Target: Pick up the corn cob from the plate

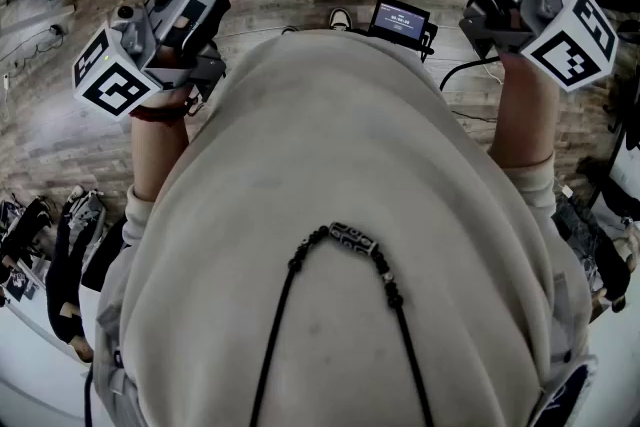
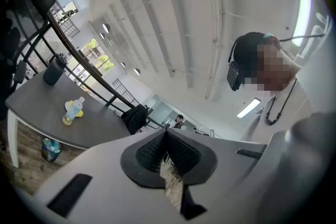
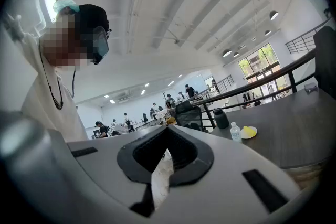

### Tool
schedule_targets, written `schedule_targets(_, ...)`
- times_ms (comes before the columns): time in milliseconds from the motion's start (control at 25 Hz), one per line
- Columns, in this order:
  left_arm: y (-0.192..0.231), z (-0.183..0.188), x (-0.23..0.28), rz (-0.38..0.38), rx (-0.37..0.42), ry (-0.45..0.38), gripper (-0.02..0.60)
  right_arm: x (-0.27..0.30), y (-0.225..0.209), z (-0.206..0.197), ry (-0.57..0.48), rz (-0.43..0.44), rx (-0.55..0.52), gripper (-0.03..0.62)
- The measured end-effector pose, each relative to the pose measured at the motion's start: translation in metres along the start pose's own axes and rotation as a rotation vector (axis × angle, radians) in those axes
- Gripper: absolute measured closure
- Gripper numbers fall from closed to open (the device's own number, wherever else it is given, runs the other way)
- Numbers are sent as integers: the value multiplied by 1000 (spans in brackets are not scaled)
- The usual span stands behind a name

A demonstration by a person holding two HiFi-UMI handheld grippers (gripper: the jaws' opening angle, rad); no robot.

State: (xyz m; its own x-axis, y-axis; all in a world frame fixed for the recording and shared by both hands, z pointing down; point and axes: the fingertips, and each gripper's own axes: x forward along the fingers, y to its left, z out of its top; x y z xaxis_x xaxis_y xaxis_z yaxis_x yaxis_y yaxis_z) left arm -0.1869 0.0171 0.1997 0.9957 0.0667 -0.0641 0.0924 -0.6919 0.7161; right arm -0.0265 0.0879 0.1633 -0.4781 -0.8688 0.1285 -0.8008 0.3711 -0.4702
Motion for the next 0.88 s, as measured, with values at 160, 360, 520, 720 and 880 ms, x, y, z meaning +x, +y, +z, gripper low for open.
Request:
schedule_targets(160, -1, 0, 1, -10, 0, -3, 580, 11, 4, 3, 21, 16, -23, 577)
schedule_targets(360, 7, -7, -5, 6, -6, 6, 580, 25, 4, 2, 28, 38, -12, 577)
schedule_targets(520, 9, -11, -8, 15, 18, 15, 580, 28, 0, -2, 44, 42, -16, 577)
schedule_targets(720, 3, -4, 1, 18, 41, -12, 580, 25, -3, 1, 51, 59, -21, 577)
schedule_targets(880, -10, -13, 39, 13, 70, 10, 580, -2, -26, 12, 25, 78, -6, 577)
